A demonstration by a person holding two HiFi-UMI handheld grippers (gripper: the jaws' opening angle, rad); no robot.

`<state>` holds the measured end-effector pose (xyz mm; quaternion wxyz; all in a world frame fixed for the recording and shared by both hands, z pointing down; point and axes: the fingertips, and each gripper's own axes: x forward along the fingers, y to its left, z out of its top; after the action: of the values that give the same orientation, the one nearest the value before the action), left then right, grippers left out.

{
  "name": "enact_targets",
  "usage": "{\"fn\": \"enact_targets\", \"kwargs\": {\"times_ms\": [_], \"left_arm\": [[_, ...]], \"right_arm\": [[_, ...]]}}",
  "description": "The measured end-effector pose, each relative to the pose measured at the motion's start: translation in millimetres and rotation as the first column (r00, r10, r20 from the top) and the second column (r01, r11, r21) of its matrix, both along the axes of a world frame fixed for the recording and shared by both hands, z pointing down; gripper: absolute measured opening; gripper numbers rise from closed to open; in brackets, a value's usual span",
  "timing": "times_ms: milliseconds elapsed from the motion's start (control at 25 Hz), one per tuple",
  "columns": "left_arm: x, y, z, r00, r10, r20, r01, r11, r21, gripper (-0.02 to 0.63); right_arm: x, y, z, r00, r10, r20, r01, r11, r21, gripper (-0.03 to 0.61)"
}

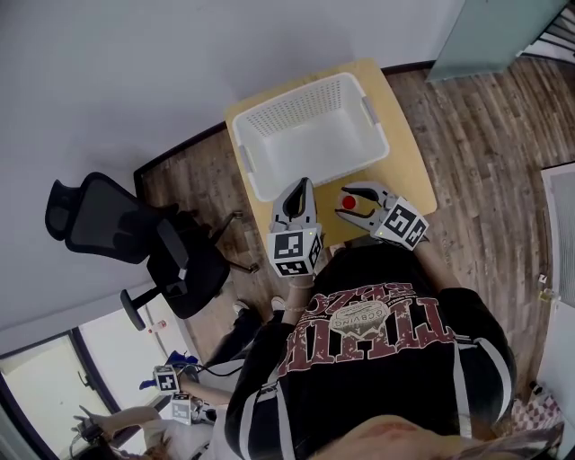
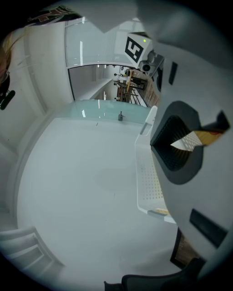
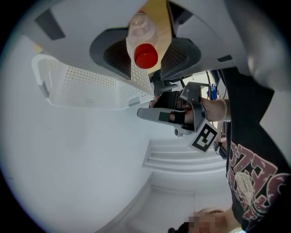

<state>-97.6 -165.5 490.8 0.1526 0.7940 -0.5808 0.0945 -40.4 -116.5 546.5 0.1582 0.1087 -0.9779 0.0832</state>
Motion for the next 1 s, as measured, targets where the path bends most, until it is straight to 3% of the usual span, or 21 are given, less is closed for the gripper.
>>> {"fn": "enact_targets", "kwargs": {"times_ms": [480, 1000], "left_arm": [[1.7, 1.0, -10.0, 1.0, 0.0, 0.007, -0.001, 1.0, 0.021, 0.031], [14.1, 3.9, -22.3, 1.0, 0.016, 0.009, -0.016, 0.999, 0.052, 0.031]], "right_arm": [[3.5, -17.1, -48.0, 0.994, 0.059, 0.095, -0.065, 0.996, 0.062, 0.195], [17.5, -50.1, -72.8, 0.958, 0.224, 0.181, -0.238, 0.97, 0.056, 0.185]]}}
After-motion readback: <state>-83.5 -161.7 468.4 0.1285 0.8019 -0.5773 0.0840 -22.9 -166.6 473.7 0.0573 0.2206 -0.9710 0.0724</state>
